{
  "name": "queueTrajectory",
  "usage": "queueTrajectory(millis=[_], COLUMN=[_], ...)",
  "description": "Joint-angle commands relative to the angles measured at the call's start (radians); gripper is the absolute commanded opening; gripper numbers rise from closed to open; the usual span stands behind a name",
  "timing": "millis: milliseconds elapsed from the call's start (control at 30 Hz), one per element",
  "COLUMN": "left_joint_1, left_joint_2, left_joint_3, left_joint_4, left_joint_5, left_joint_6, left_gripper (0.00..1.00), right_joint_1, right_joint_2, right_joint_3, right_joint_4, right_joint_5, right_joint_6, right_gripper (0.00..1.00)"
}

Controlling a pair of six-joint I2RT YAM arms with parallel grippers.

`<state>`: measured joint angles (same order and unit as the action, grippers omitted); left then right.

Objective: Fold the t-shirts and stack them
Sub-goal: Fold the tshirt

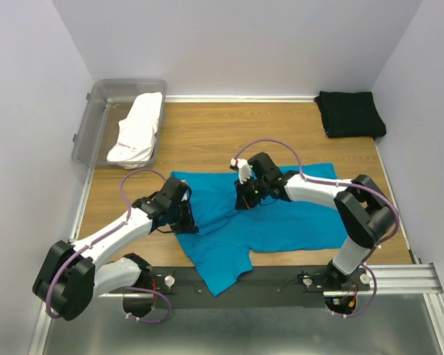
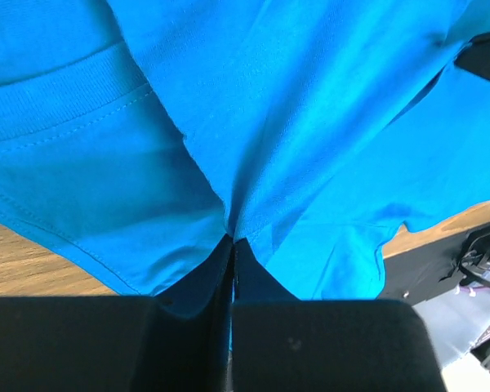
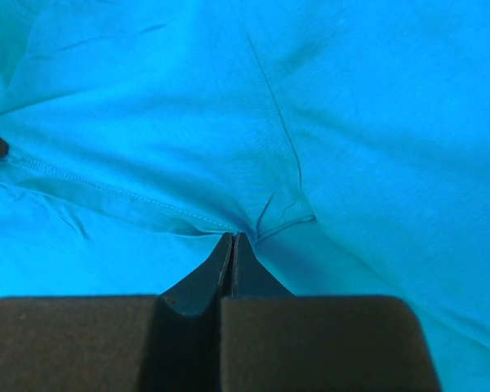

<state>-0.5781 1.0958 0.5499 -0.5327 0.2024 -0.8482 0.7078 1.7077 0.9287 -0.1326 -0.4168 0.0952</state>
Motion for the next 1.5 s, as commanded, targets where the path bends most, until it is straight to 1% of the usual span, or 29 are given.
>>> queueTrajectory(millis=[0, 200, 433, 667, 767, 800, 867, 900, 933, 967, 1000, 1067, 1100, 1133, 1167, 1200, 1233, 1267, 1300, 1333, 1367, 1433, 1467], left_joint_1=[-0.005, -0.005, -0.005, -0.005, -0.005, -0.006, -0.006, -0.006, -0.006, -0.008, -0.008, -0.005, -0.003, 0.001, 0.010, 0.042, 0.061, 0.079, 0.125, 0.144, 0.162, 0.204, 0.211], left_joint_2=[-0.013, 0.006, -0.001, 0.012, 0.009, 0.006, -0.010, -0.020, -0.027, -0.048, -0.059, -0.074, -0.065, -0.065, -0.041, -0.025, -0.007, 0.033, 0.059, 0.088, 0.149, 0.217, 0.289], left_joint_3=[-0.001, 0.008, -0.002, -0.019, -0.021, -0.022, -0.024, -0.024, -0.013, 0.001, 0.014, 0.083, 0.137, 0.162, 0.182, 0.212, 0.223, 0.232, 0.248, 0.260, 0.269, 0.307, 0.324], left_joint_4=[-0.018, -0.016, -0.027, -0.019, -0.026, -0.033, -0.046, -0.061, -0.072, -0.094, -0.104, -0.115, -0.119, -0.118, -0.112, -0.086, -0.066, -0.041, 0.009, 0.031, 0.055, 0.125, 0.141], left_joint_5=[0.034, 0.041, 0.061, 0.129, 0.158, 0.179, 0.195, 0.192, 0.181, 0.140, 0.120, 0.072, 0.018, -0.009, -0.032, -0.062, -0.070, -0.075, -0.081, -0.083, -0.087, -0.110, -0.135], left_joint_6=[0.032, 0.055, 0.083, 0.123, 0.147, 0.158, 0.163, 0.163, 0.153, 0.146, 0.140, 0.127, 0.118, 0.118, 0.117, 0.118, 0.124, 0.135, 0.143, 0.146, 0.161, 0.167, 0.176], left_gripper=[0.08, 0.08, 0.09, 0.13, 0.18, 0.22, 0.29, 0.34, 0.35, 0.40, 0.46, 0.58, 0.64, 0.68, 0.70, 0.70, 0.70, 0.70, 0.70, 0.70, 0.68, 0.65, 0.63], right_joint_1=[0.005, 0.005, 0.005, 0.005, 0.004, 0.001, -0.022, -0.036, -0.051, -0.091, -0.112, -0.189, -0.242, -0.243, -0.298, -0.327, -0.358, -0.425, -0.453, -0.484, -0.534, -0.579, -0.618], right_joint_2=[-0.028, -0.065, -0.100, -0.126, -0.137, -0.140, -0.140, -0.140, -0.145, -0.146, -0.146, -0.146, -0.146, -0.145, -0.143, -0.140, -0.137, -0.129, -0.125, -0.120, -0.112, -0.097, -0.088], right_joint_3=[0.053, 0.058, 0.015, -0.005, 0.007, 0.016, 0.024, 0.025, 0.028, 0.033, 0.038, 0.050, 0.056, 0.061, 0.065, 0.077, 0.085, 0.094, 0.113, 0.125, 0.134, 0.160, 0.168], right_joint_4=[-0.057, -0.157, -0.216, -0.271, -0.272, -0.272, -0.272, -0.272, -0.272, -0.269, -0.269, -0.266, -0.265, -0.263, -0.262, -0.260, -0.257, -0.259, -0.257, -0.256, -0.251, -0.246, -0.246], right_joint_5=[0.016, -0.010, -0.020, 0.024, 0.079, 0.110, 0.148, 0.162, 0.179, 0.228, 0.252, 0.331, 0.382, 0.409, 0.442, 0.467, 0.483, 0.498, 0.507, 0.516, 0.539, 0.559, 0.585], right_joint_6=[-0.031, -0.057, -0.060, -0.065, -0.042, -0.032, -0.020, -0.011, -0.003, 0.023, 0.035, 0.070, 0.101, 0.115, 0.129, 0.156, 0.172, 0.188, 0.220, 0.239, 0.257, 0.294, 0.304], right_gripper=[0.05, 0.12, 0.16, 0.21, 0.22, 0.26, 0.28, 0.28, 0.28, 0.29, 0.31, 0.35, 0.38, 0.40, 0.41, 0.42, 0.42, 0.42, 0.42, 0.42, 0.41, 0.41, 0.41])
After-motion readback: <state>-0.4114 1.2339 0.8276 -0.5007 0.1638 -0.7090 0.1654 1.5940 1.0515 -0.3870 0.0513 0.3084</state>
